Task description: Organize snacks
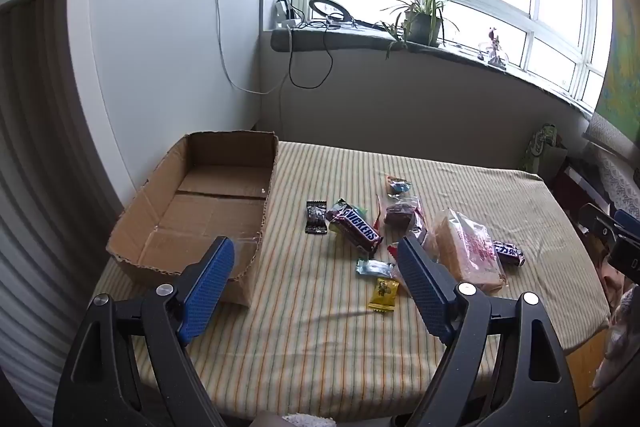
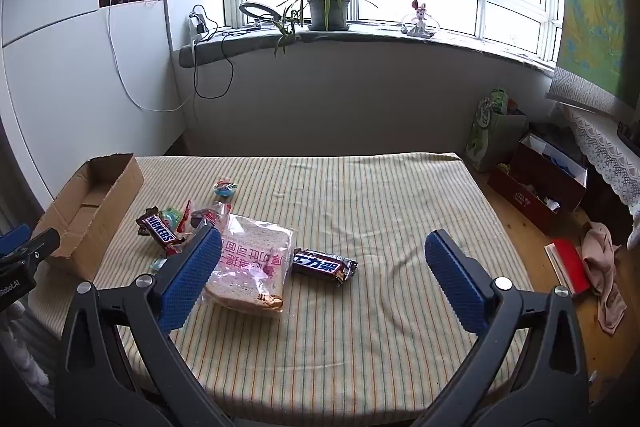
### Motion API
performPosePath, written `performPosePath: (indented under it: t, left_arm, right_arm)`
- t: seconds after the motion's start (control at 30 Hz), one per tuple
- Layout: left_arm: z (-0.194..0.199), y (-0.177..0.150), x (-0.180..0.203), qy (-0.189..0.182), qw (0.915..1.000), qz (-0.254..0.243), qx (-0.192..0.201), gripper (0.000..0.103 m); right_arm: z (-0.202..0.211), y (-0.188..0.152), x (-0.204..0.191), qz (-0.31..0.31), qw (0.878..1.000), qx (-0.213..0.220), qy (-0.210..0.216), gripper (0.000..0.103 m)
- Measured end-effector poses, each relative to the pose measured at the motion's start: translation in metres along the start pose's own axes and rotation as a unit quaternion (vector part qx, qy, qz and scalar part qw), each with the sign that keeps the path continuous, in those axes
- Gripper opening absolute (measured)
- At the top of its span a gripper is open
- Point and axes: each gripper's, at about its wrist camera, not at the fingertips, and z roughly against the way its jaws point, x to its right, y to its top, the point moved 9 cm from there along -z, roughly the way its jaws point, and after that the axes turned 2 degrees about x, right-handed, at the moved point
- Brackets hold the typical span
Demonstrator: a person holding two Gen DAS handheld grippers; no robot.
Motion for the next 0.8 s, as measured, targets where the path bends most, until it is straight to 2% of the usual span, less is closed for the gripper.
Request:
performPosePath:
  t: [0.03, 0.8]
  left_arm:
    - [-0.0006, -0.0017, 0.0003, -0.004, 0.9999, 0.008, -0.011, 0.084]
    - [0.0024, -0.0001, 0.0052, -0.010, 0.9999, 0.002, -0.005, 0.084]
  right_arm:
    - [0.0000, -0.0001, 0.0004, -0.001, 1.000, 0.002, 0.000, 0.103]
    - [0.0021, 0.0057, 0.0013, -0.001, 1.000, 0.013, -0.007, 0.103]
